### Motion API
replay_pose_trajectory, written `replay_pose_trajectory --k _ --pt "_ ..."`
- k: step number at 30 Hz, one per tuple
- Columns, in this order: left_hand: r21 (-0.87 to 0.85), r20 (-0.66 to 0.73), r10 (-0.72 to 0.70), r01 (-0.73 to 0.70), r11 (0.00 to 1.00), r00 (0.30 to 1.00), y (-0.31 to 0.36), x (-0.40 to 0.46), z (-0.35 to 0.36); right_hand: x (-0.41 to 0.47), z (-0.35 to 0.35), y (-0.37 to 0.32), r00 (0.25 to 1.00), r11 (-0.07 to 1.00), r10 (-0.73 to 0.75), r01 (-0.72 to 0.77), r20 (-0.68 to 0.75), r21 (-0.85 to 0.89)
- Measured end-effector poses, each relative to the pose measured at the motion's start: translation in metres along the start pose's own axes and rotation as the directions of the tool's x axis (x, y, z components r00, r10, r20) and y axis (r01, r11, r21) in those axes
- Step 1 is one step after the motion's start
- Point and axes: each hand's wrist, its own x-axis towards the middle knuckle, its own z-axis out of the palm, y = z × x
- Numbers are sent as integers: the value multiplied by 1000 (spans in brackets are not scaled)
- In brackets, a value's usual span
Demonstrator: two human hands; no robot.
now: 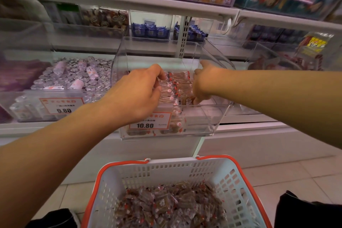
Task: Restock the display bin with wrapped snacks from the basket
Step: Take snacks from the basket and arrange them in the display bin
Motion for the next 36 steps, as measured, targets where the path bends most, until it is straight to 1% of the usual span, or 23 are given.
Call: replay_pose_trajectory --k 6,8,10,12,13,15,17,21,26,30,36 --pt "31 1 4 -4 1000 1000 -1 -1 1 -4 -2 -2 999 996 -46 48 -26 71" --pt "40 0 5 -5 999 1000 0 -1 1 -9 -6 2 998 980 -61 63 -17 189" --pt "36 -4 5 -4 999 1000 1 -2 1 -14 -12 6 994 926 -100 108 -41 361" --pt "20 -17 5 -5 1000 1000 2 -2 -1 -16 -18 11 984 847 -126 175 -129 503" --pt "11 -25 8 -8 1000 1000 2 -2 -2 -17 -19 13 976 818 -117 201 -186 539" --pt "7 -45 20 -19 1000 999 4 -4 -4 -19 -20 14 955 797 -68 225 -288 560" --pt "8 -53 27 -27 1000 998 6 -7 -4 -18 -18 12 943 788 -36 230 -331 571" --pt "34 -45 38 -36 999 998 10 -11 -2 -15 -15 9 946 712 -39 252 -322 655" --pt "37 -47 50 -48 998 998 11 -12 0 -12 -13 9 944 636 -108 307 -312 708" --pt "36 -41 53 -52 998 998 9 -11 0 -5 -12 7 941 682 -22 261 -338 683" --pt "33 -33 44 -43 999 998 8 -11 -2 -3 -19 11 968 640 -8 197 -251 742"
